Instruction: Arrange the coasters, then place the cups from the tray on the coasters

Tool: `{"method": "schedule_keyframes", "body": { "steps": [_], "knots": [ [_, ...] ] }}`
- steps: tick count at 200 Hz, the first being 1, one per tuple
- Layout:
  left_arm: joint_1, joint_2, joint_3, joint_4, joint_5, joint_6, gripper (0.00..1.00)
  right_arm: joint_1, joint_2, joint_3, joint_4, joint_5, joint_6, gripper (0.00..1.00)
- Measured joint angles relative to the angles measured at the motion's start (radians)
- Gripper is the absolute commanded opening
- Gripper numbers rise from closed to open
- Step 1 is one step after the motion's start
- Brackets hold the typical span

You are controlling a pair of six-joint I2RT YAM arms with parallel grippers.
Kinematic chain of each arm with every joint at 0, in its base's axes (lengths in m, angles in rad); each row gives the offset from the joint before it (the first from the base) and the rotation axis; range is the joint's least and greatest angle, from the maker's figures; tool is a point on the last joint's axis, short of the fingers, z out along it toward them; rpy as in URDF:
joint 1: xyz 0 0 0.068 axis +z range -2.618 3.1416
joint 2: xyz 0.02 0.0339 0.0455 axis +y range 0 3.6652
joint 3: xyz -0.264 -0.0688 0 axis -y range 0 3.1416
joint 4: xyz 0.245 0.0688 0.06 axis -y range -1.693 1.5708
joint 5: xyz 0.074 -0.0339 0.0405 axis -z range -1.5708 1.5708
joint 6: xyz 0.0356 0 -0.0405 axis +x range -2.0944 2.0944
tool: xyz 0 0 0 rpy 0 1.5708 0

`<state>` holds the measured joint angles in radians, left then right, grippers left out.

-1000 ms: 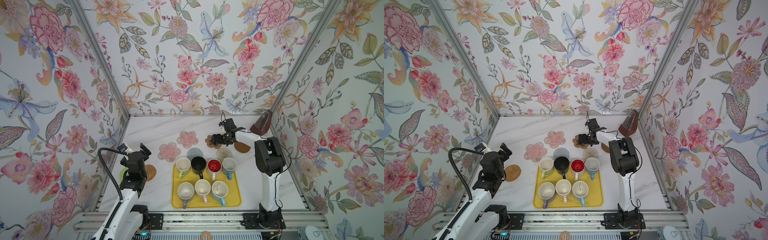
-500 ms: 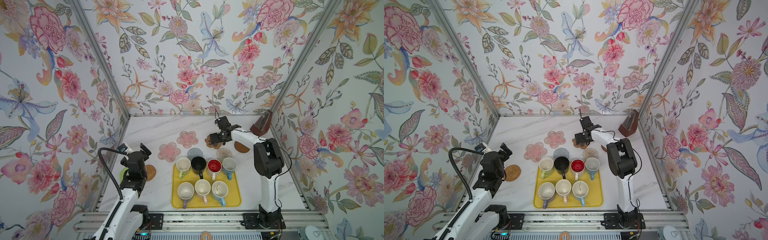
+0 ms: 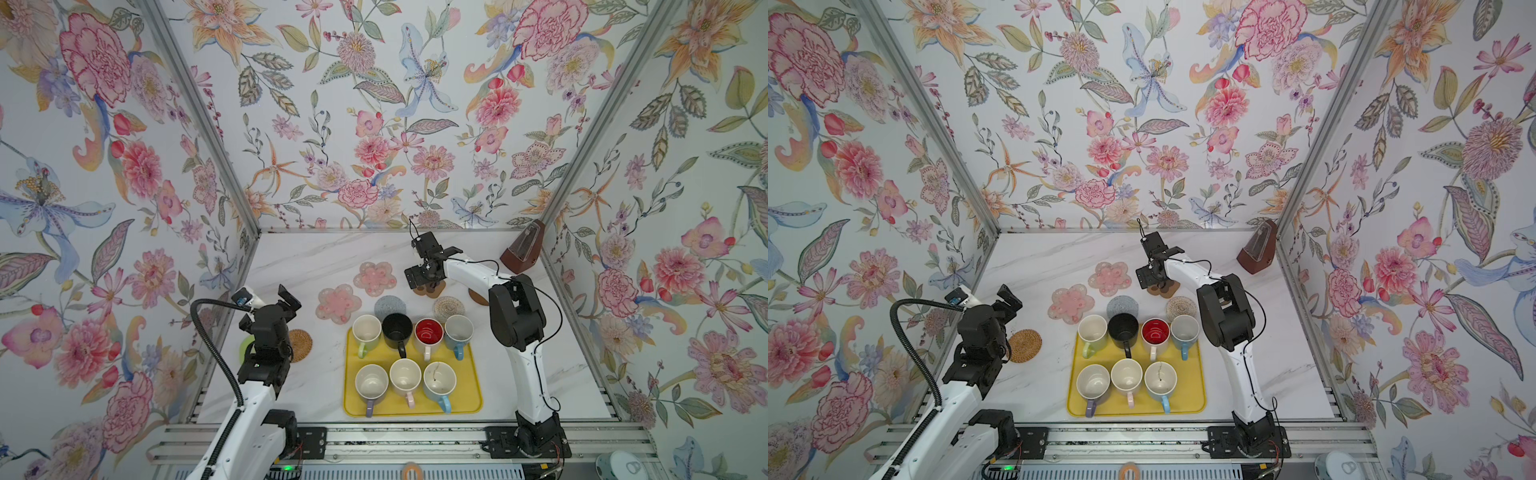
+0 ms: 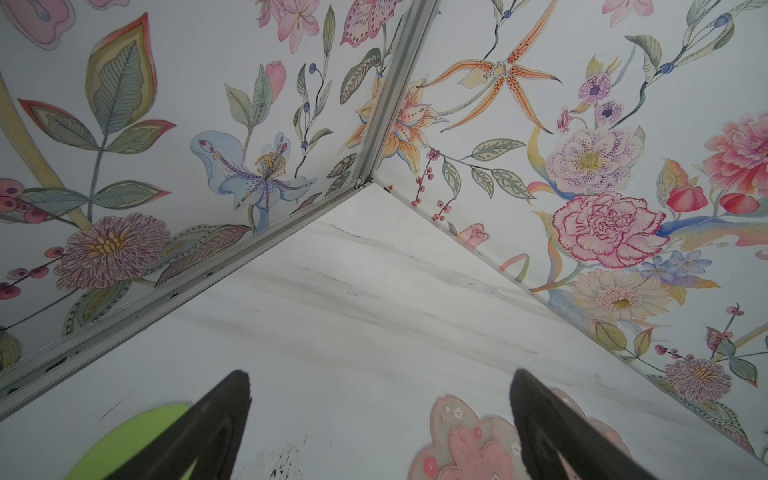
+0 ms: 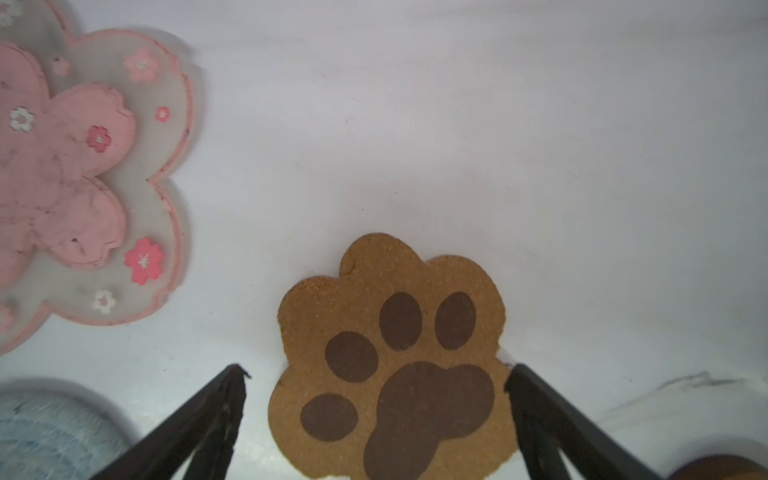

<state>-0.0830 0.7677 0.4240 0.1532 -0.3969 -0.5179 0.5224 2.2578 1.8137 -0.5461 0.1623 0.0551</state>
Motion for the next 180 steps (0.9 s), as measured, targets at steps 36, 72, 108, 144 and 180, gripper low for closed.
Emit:
{"method": "schedule_keyframes", "body": {
  "steps": [36,72,108,144,180],
  "knots": [
    [0.000,-0.013,0.000,-0.005,0.000,-0.001,0.99,0.015,0.034,0.035,-0.011,0.032,-0.018,0.99],
    [0.000,-0.018,0.000,-0.007,0.000,-0.003,0.99,0.019,0.065,0.062,-0.019,0.060,-0.028,0.99],
    [0.000,-0.018,0.000,-0.019,0.000,-0.004,0.99,0.027,0.095,0.100,-0.027,0.089,-0.035,0.99],
    [0.000,-0.018,0.000,-0.023,0.000,-0.004,0.99,0.044,0.121,0.135,-0.027,0.116,-0.040,0.99],
    [0.000,-0.018,0.000,-0.023,0.000,-0.004,0.99,0.043,0.138,0.163,-0.032,0.127,-0.040,0.99]
  ]
}}
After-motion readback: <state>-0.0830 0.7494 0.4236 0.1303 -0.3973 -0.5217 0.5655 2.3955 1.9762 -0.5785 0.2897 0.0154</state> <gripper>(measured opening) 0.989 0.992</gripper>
